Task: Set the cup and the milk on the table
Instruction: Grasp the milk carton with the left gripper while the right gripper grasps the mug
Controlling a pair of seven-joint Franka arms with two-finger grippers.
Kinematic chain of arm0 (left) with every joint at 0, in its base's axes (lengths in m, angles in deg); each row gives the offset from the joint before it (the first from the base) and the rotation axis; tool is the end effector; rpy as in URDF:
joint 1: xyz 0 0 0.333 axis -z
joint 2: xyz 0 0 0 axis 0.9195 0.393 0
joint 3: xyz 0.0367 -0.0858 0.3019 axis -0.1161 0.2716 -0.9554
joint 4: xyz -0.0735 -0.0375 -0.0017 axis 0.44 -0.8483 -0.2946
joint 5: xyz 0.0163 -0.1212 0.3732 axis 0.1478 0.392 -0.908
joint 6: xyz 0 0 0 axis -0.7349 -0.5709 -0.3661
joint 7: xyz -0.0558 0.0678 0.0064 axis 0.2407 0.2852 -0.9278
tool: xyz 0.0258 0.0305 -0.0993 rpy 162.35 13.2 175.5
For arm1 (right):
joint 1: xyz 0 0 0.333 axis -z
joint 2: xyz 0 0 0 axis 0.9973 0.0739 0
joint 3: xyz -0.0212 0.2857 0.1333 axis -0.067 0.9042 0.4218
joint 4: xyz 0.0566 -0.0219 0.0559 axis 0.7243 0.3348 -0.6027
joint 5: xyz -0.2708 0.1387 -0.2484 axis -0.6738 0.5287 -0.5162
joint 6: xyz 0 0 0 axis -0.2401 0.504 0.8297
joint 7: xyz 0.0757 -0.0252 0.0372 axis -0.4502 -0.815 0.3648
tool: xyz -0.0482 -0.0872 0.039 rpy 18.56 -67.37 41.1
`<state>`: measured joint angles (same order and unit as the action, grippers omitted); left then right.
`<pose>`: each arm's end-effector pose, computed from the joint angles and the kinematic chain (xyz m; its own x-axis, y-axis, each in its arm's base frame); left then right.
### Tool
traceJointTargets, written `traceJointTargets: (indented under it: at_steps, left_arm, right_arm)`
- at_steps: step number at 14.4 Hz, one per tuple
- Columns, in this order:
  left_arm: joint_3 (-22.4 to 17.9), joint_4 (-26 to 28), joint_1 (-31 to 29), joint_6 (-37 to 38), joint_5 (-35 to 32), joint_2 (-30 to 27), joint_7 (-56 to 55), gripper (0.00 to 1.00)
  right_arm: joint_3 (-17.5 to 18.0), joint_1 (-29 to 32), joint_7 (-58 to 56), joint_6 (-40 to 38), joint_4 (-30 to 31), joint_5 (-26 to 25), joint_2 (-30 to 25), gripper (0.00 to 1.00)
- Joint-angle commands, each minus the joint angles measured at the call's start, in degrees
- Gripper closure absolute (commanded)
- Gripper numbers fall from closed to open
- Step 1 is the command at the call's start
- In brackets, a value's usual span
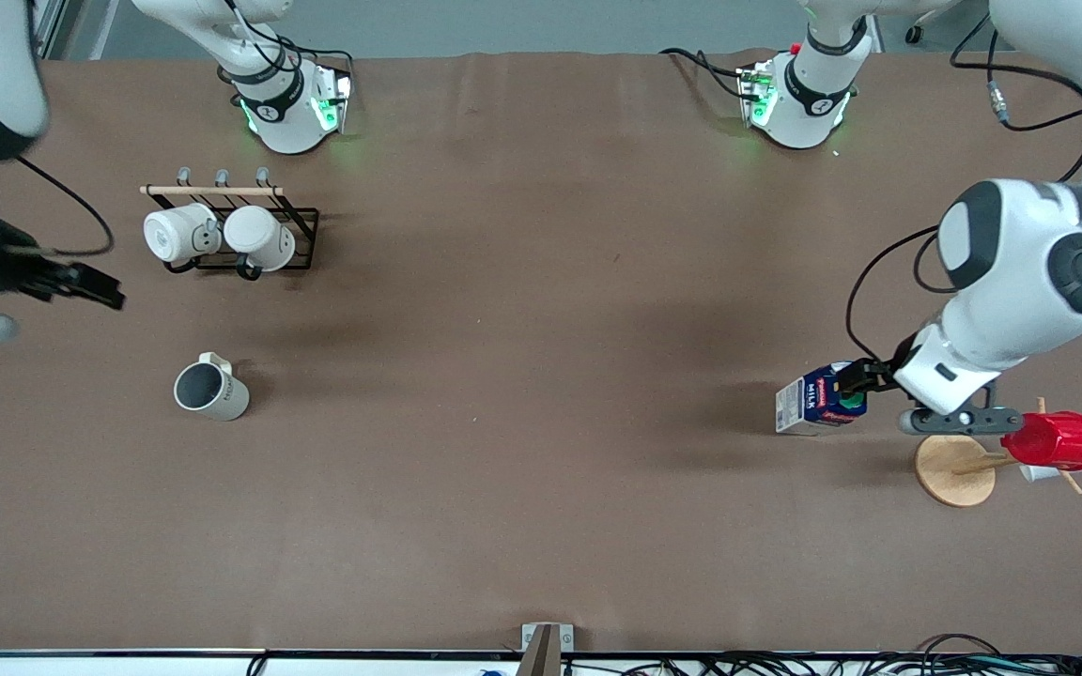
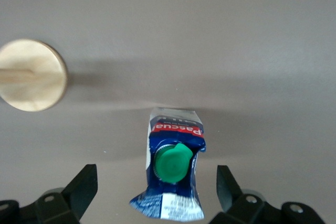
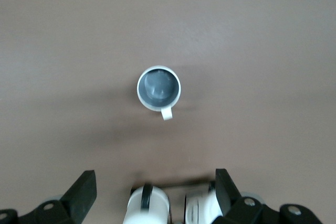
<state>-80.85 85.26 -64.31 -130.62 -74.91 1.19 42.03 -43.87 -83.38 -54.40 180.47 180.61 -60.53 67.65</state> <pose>0.6369 -0.0805 0.3796 0.9994 -0.0127 0.0316 -0.0135 -0.9996 0.0243 0.5669 -0.0464 0.4741 0.9950 -0.0933 -0.0366 -0.0928 -0.9955 0.0166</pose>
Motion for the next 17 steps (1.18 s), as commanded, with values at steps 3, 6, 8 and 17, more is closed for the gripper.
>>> traceJointTargets:
  at_steps: [3,6,8,17]
  left_arm:
    - [0.12,5.68,0.09,-3.52,0.15,-1.41,-0.71,0.0]
    - [0.12,6.65,0.09,-3.7,0.15,-0.97,-0.71,0.24]
    - [0.12,7.0,0.09,-3.7,0.15,-0.97,-0.8,0.43]
    - [0.12,3.93,0.0,-2.56,0.06,-1.58,0.43,0.62]
  right_arm:
    - [0.1,1.14,-5.69,19.4,11.04,-0.35,5.47,0.0]
    - [0.01,2.72,-10.97,30.13,12.71,-0.27,11.62,0.0]
    - [0.01,2.81,-13.16,35.59,13.77,-0.35,14.71,0.0]
    - [-0.08,2.81,-13.88,40.27,15.18,-0.27,18.06,1.0]
